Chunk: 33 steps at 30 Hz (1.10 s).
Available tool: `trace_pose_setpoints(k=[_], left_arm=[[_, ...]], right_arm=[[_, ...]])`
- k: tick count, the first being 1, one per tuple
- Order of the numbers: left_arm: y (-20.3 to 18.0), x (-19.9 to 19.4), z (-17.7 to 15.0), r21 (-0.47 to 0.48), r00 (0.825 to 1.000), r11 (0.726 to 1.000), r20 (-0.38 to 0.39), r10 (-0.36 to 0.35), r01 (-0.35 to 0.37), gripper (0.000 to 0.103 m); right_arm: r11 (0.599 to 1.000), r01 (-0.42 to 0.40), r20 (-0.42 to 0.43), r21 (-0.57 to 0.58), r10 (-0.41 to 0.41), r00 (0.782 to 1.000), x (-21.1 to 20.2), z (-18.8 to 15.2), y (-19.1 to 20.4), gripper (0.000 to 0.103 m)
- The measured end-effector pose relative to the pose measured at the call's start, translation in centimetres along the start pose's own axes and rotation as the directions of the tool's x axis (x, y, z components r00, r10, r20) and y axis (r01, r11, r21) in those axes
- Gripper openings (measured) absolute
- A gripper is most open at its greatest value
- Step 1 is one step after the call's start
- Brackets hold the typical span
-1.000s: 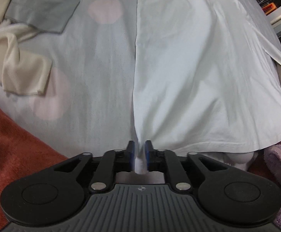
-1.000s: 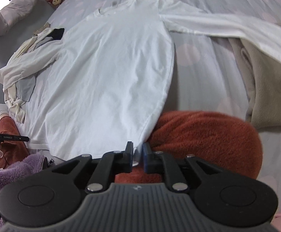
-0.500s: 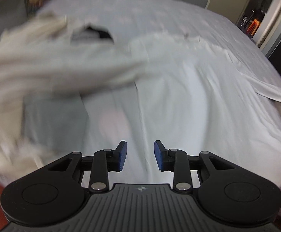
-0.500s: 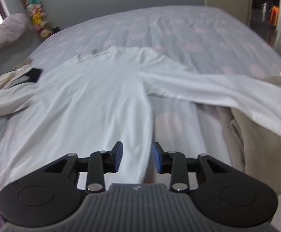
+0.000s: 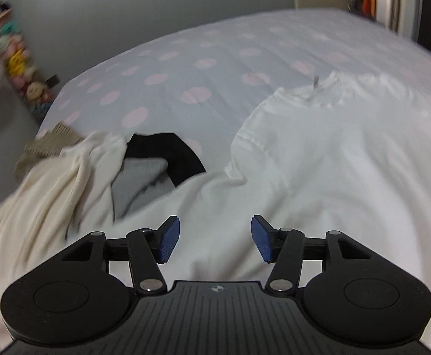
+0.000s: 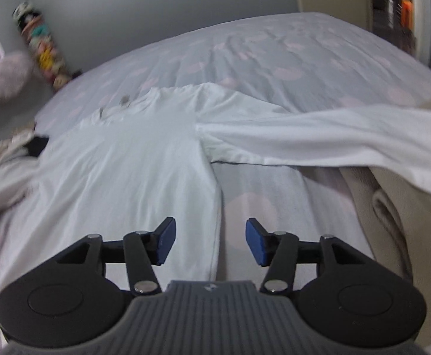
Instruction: Fold clothes
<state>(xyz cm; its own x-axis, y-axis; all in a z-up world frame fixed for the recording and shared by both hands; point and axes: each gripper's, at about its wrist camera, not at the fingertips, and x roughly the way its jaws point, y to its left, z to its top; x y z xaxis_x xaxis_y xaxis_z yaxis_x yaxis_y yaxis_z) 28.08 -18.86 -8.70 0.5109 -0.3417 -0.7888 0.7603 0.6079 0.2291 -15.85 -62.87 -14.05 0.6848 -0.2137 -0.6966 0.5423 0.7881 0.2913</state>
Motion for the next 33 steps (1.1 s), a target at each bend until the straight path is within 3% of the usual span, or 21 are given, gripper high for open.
trace_pose_setpoints(k=[5, 8, 9, 10, 12, 13, 15, 22, 27, 30, 32, 33], left_arm=[[1.3, 5.2, 2.0, 0.02, 0.998, 0.999, -0.056, 0.027, -0.026, 0.053], [2.3, 7.4, 2.5, -0.014, 0.995, 1.0, -0.098, -0.005, 0.004, 0.052], [2.6, 8.1, 2.5, -0.031, 0.993, 0.999, -0.116, -0.024, 0.021, 0.046], [2.9, 8.5, 2.5, -0.052, 0.991, 0.998, -0.129, -0.041, 0.035, 0.03], [3.4, 9.2, 2.4, -0.092, 0.988, 0.994, -0.143, -0.066, 0.053, 0.009], [3.5, 9.1, 2.3, -0.104, 0.989, 0.993, -0.129, -0.073, 0.059, 0.003], [3.8, 8.6, 2.3, -0.128, 0.992, 0.989, -0.094, -0.086, 0.074, 0.001], [5.4, 8.0, 3.2, -0.163, 1.0, 0.987, -0.007, 0.008, -0.009, 0.001], [5.0, 11.6, 3.4, -0.166, 0.991, 0.983, -0.118, 0.059, -0.078, 0.001], [5.0, 11.9, 3.1, -0.197, 0.988, 0.975, -0.139, 0.074, -0.101, 0.008], [5.2, 10.0, 3.2, -0.208, 0.992, 0.974, -0.1, 0.073, -0.093, 0.012], [5.3, 9.0, 3.2, -0.214, 0.994, 0.973, -0.078, 0.072, -0.087, 0.019]], right_arm=[[0.996, 0.027, -0.027, 0.081, -0.025, 0.999, 1.2, 0.0, -1.2, 0.059], [0.996, 0.039, -0.054, 0.085, -0.035, 0.998, 2.1, 0.0, -1.5, 0.058], [0.995, 0.041, -0.063, 0.087, -0.035, 0.997, 2.3, 0.0, -1.6, 0.059], [0.995, 0.042, -0.071, 0.091, -0.035, 0.997, 2.5, 0.0, -1.7, 0.059], [0.994, 0.043, -0.087, 0.102, -0.034, 0.996, 2.9, 0.0, -2.0, 0.059], [0.993, 0.043, -0.094, 0.107, -0.033, 0.995, 3.1, 0.0, -2.1, 0.059], [0.992, 0.04, -0.108, 0.118, -0.028, 0.994, 3.3, 0.0, -2.3, 0.058], [0.991, 0.037, -0.116, 0.131, -0.022, 0.993, 3.3, 0.0, -2.6, 0.058], [0.99, 0.036, -0.107, 0.138, -0.021, 0.994, 3.3, 0.0, -2.7, 0.058], [0.989, 0.031, -0.094, 0.144, -0.017, 0.995, 3.1, 0.0, -2.9, 0.059], [0.989, 0.027, -0.088, 0.147, -0.014, 0.996, 3.0, 0.0, -3.0, 0.058], [0.989, 0.024, -0.085, 0.148, -0.011, 0.996, 3.0, 0.0, -2.9, 0.059]])
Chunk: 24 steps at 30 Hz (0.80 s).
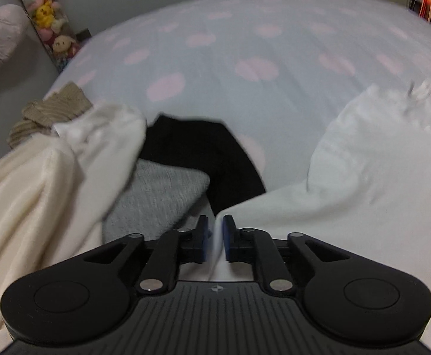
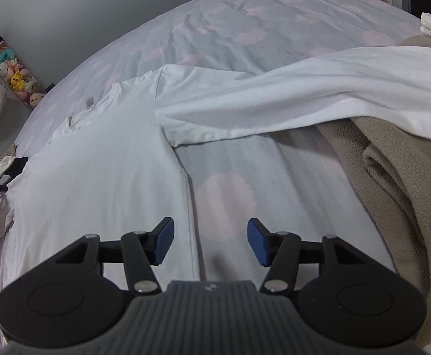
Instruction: Fold clothes
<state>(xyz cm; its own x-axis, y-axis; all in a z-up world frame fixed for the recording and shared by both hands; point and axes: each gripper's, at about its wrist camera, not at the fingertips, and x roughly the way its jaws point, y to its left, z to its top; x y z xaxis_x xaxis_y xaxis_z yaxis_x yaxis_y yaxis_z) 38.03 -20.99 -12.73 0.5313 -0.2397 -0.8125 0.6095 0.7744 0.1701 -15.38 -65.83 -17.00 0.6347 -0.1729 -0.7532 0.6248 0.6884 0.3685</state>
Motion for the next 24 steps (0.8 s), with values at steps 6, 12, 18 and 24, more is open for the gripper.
trace_pose_setpoints(k=[6, 12, 18, 24], left_arm=[[3.6, -8.9, -0.8, 0.013, 0.995, 0.999, 0.1, 0.031, -0.032, 0.044], [9.3, -16.5, -4.3, -0.027, 0.977, 0.986, 0.13, 0.167, -0.165, 0.051], [14.3, -20.8, -9.1, -0.134, 0.958, 0.96, 0.116, 0.263, -0.247, 0.051], [17.4, -21.1, -13.3, -0.201, 0.95, 0.94, 0.088, 0.298, -0.276, 0.051]], right_arm=[[1.0, -0.017, 0.01, 0.011, 0.017, 1.0, -0.2, 0.0, -0.1, 0.059], [0.999, -0.033, 0.028, 0.014, 0.032, 0.999, -0.9, -0.1, 0.0, 0.059], [0.999, -0.03, 0.034, 0.011, 0.03, 0.999, -1.2, -0.2, 0.1, 0.059], [1.0, -0.002, 0.024, -0.008, 0.002, 1.0, -1.2, -0.2, 0.5, 0.059]])
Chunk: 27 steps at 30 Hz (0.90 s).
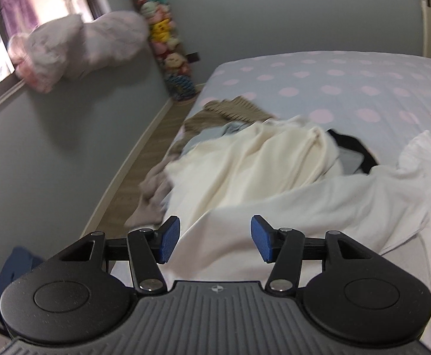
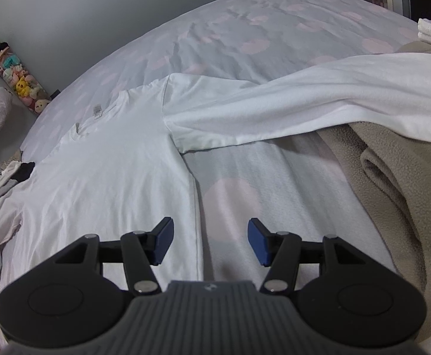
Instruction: Fold clothes
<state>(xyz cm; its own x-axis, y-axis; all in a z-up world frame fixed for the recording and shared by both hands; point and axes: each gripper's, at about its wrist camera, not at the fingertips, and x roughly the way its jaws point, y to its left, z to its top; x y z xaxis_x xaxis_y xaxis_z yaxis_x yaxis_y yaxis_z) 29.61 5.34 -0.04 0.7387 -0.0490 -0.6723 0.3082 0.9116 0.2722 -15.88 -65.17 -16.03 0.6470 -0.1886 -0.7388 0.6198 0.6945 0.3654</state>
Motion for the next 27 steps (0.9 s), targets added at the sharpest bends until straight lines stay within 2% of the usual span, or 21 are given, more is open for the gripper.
trace_pose_setpoints(k=[4, 9, 11, 12, 13, 15, 22, 24, 27], left_arm=[[1.8, 1.0, -1.8, 0.0, 1.0, 1.0, -0.018, 0.019, -0.019, 0.051], [3.1, 2.5, -2.6, 0.025, 0.999, 0.999, -0.027, 0.039, -0.038, 0.051], [3.5, 2.8, -2.4, 0.046, 0.999, 0.999, -0.034, 0.019, -0.017, 0.036], [3.6, 2.9, -2.2, 0.051, 0.999, 0.999, -0.039, 0.009, -0.007, 0.015], [3.7, 2.9, -2.0, 0.056, 0.999, 0.998, -0.046, -0.007, 0.01, 0.007], [3.4, 2.5, -1.5, 0.093, 0.997, 0.995, -0.058, -0.041, 0.047, 0.003], [-1.0, -3.8, 1.5, 0.217, 0.976, 0.955, -0.131, -0.176, 0.202, 0.002], [-2.6, -6.4, 3.0, 0.242, 0.965, 0.938, -0.144, -0.219, 0.249, 0.002], [-5.3, -10.1, 5.9, 0.234, 0.943, 0.915, -0.122, -0.309, 0.33, 0.002]], right_arm=[[0.999, 0.026, -0.007, -0.023, -0.026, 1.0, 0.1, 0.0, 0.4, 0.059], [0.996, 0.068, -0.018, -0.054, -0.069, 0.997, 0.4, 0.0, 1.0, 0.059], [0.994, 0.082, -0.027, -0.071, -0.084, 0.996, 0.6, 0.0, 1.3, 0.059], [0.993, 0.086, -0.033, -0.078, -0.089, 0.995, 0.7, 0.0, 1.4, 0.06], [0.993, 0.089, -0.037, -0.084, -0.092, 0.995, 0.7, -0.1, 1.5, 0.061], [0.991, 0.092, -0.041, -0.092, -0.096, 0.995, 0.8, -0.1, 1.6, 0.064], [0.996, 0.063, -0.039, -0.068, -0.066, 0.997, 0.7, -0.1, 1.2, 0.064], [0.998, 0.047, -0.041, -0.052, -0.049, 0.998, 0.7, -0.1, 1.0, 0.065], [0.999, 0.023, -0.034, -0.029, -0.024, 0.999, 0.5, -0.2, 0.8, 0.065]])
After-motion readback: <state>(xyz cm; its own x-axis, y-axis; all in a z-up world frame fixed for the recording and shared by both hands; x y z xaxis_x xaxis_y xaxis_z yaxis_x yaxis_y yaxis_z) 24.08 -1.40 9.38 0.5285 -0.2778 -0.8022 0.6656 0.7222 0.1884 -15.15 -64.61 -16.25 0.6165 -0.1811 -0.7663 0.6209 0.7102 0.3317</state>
